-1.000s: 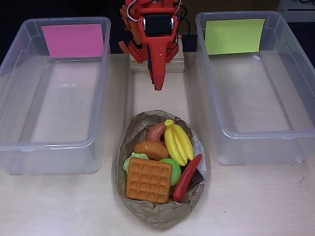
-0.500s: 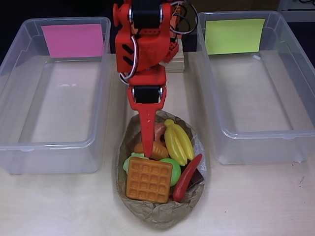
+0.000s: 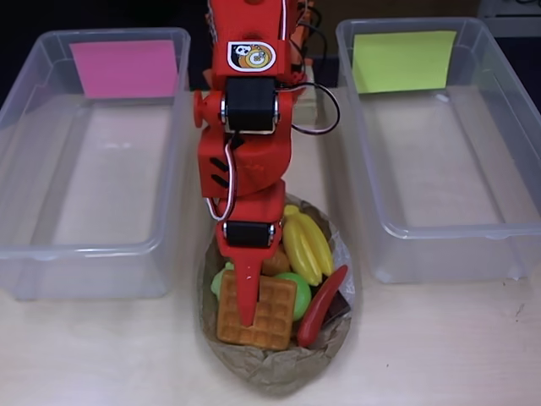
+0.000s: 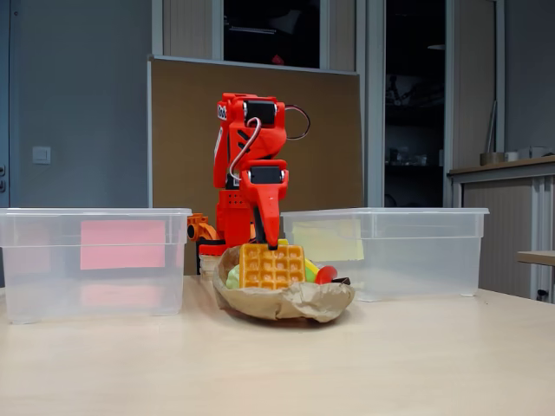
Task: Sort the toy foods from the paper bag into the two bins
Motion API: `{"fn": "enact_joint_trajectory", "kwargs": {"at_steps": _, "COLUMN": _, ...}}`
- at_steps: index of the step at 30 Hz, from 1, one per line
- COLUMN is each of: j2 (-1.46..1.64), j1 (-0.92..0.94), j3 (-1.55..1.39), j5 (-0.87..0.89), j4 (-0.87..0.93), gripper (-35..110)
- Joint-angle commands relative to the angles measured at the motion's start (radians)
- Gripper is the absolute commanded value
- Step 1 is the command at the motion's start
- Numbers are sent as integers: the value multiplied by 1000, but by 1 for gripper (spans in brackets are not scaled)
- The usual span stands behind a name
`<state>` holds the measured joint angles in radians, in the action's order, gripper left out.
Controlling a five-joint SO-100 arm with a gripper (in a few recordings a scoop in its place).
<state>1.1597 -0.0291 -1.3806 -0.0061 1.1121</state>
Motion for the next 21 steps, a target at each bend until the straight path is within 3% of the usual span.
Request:
{"fn": "enact_joint_trajectory", "kwargs": {"at_steps": 1, "j2": 18, "j1": -15, "j3": 28, "j5": 5, "j4": 18, "gripper": 29}}
{"fn": "enact_joint_trajectory", "kwargs": {"at_steps": 11, "j2": 14, "j1": -20, "j3": 41, "j5": 35, "j4": 18, "gripper": 2}}
{"fn": "enact_joint_trajectory", "kwargs": {"at_steps": 16, "j2": 17, "j1": -28, "j3": 110, "j5": -2, "j4": 71, "gripper": 0}}
{"fn": "enact_joint_trajectory", "kwargs": {"at_steps": 21, "j2": 25, "j1": -57, "j3": 344, "j5": -58, "j4": 265, "gripper": 0}}
